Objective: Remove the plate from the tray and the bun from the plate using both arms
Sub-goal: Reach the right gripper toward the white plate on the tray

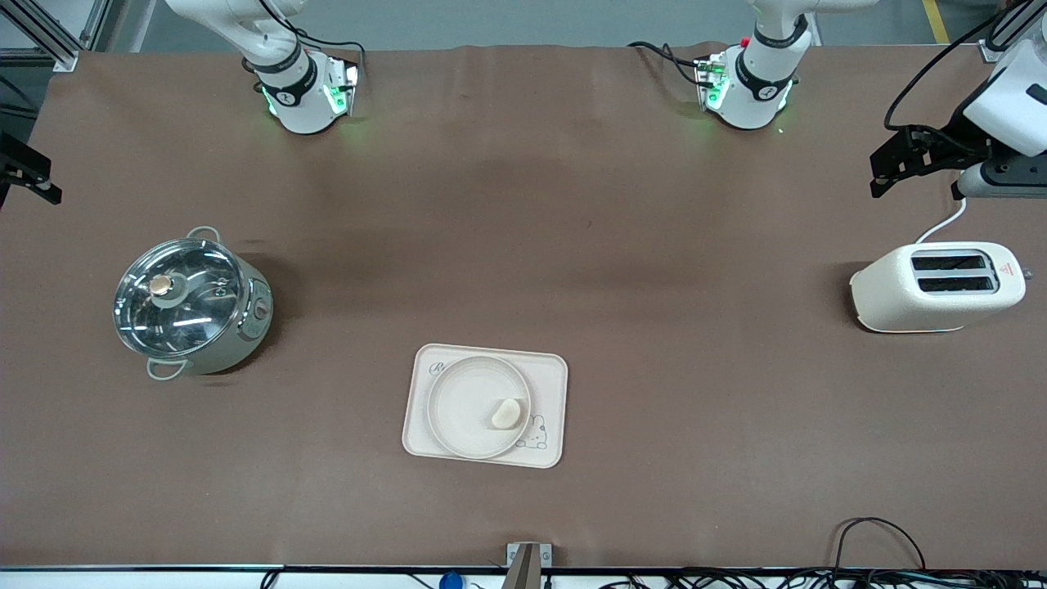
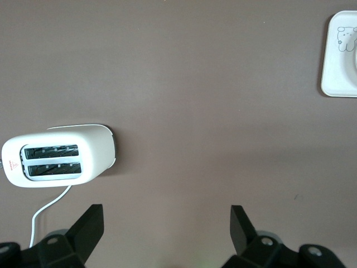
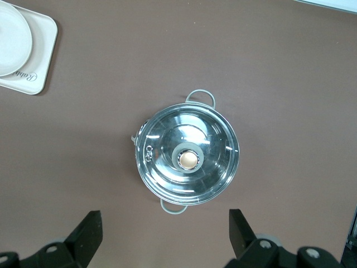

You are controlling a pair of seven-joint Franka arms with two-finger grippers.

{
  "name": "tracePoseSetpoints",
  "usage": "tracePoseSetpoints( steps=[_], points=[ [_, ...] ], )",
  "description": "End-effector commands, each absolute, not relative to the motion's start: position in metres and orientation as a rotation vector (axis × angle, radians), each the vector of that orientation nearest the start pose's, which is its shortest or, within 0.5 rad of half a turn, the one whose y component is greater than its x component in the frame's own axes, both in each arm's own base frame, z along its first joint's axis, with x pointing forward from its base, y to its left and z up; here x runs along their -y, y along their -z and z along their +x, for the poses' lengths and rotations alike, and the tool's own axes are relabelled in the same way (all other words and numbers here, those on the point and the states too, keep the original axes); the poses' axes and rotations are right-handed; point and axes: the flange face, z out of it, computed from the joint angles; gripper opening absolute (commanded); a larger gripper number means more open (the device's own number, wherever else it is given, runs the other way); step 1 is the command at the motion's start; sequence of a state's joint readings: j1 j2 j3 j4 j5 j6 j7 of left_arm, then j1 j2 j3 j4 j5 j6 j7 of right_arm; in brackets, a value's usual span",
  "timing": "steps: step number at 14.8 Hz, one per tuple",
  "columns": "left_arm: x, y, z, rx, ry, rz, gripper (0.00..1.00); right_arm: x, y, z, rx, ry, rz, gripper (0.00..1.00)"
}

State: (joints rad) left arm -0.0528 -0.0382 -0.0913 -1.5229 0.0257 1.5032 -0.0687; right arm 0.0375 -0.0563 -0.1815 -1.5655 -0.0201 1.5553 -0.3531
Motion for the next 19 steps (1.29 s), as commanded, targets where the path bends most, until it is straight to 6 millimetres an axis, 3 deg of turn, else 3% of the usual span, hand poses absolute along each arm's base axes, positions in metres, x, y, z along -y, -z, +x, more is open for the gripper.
tracePoseSetpoints(
  steps=[1, 13, 19],
  points=[
    [0.079, -0.664, 0.532, -0.131, 0.028, -3.130, 1.00, 0.084, -0.655, 0.528, 0.335, 0.069, -3.140, 1.00],
    [0.083, -0.633, 0.556, -0.150, -0.044, -3.130, 1.00, 0.081, -0.654, 0.528, 0.265, 0.068, -3.128, 1.00],
    [0.077, -0.636, 0.556, -0.136, -0.036, -3.151, 1.00, 0.075, -0.657, 0.528, 0.281, 0.078, -3.127, 1.00]
  ],
)
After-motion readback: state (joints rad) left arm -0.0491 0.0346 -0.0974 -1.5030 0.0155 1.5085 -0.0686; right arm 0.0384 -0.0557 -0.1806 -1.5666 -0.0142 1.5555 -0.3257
